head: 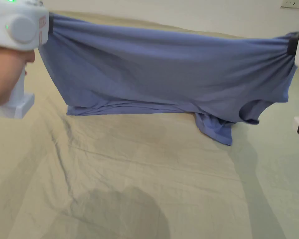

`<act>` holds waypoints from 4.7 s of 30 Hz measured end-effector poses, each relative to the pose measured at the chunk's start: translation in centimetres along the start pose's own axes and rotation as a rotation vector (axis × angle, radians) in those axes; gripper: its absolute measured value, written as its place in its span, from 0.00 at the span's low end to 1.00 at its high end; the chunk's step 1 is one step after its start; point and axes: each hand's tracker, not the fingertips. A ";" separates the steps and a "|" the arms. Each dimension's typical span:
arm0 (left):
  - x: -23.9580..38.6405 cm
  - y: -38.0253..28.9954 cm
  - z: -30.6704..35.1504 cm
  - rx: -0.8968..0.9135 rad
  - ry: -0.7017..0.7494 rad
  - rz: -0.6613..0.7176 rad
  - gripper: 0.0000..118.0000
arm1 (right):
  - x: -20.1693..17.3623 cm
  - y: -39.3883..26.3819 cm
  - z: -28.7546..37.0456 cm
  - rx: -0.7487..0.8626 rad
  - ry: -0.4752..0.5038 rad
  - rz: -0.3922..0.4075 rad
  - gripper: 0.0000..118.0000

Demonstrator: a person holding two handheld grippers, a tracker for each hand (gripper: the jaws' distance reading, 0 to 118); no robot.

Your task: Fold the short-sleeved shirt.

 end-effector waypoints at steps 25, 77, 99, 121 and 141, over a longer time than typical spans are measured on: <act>-0.3 -35.1 23.7 -0.612 -0.174 -0.398 0.00 | -2.0 -34.3 25.2 -0.699 0.287 0.019 0.04; 5.2 -10.0 39.1 0.361 -0.025 0.027 0.00 | -9.6 -10.3 40.3 0.303 0.095 0.037 0.02; 0.4 -24.4 29.3 -0.289 -0.151 0.068 0.37 | -8.7 -15.0 36.6 0.112 0.105 0.044 0.02; 0.0 -35.6 25.8 -0.669 -0.139 0.066 0.06 | -3.6 -19.5 34.4 -0.084 0.012 -0.046 0.02; -0.1 -32.8 28.3 -0.544 -0.088 0.044 0.06 | -4.6 -37.8 27.3 -0.768 0.136 -0.105 0.92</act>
